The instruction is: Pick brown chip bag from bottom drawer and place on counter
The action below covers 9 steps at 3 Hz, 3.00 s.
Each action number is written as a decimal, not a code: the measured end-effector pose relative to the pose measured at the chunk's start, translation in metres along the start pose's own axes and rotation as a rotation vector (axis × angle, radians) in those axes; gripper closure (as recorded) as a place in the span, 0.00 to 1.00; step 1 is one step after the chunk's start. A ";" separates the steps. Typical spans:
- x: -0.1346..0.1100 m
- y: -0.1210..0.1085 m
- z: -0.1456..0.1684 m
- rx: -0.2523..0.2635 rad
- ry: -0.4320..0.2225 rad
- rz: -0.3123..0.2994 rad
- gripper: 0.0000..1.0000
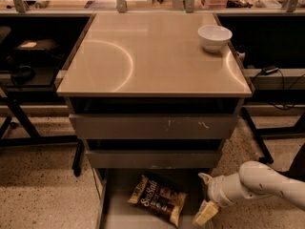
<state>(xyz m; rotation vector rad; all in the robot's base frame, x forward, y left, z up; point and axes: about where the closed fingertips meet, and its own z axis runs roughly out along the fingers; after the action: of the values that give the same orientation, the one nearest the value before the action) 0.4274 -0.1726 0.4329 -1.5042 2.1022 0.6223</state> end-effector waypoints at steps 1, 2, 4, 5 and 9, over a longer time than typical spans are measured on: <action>0.017 -0.001 0.032 -0.036 -0.023 0.041 0.00; 0.049 -0.010 0.085 -0.041 -0.096 0.089 0.00; 0.076 -0.008 0.200 -0.057 -0.197 0.040 0.00; 0.090 -0.015 0.242 -0.064 -0.165 0.040 0.00; 0.072 -0.052 0.281 0.182 -0.244 -0.135 0.00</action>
Offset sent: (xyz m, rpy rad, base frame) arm -0.0093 0.0313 -0.2175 0.2565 0.1297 -0.1080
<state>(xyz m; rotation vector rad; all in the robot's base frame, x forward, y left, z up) 0.4898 -0.0687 0.1643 -1.3809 1.8055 0.5205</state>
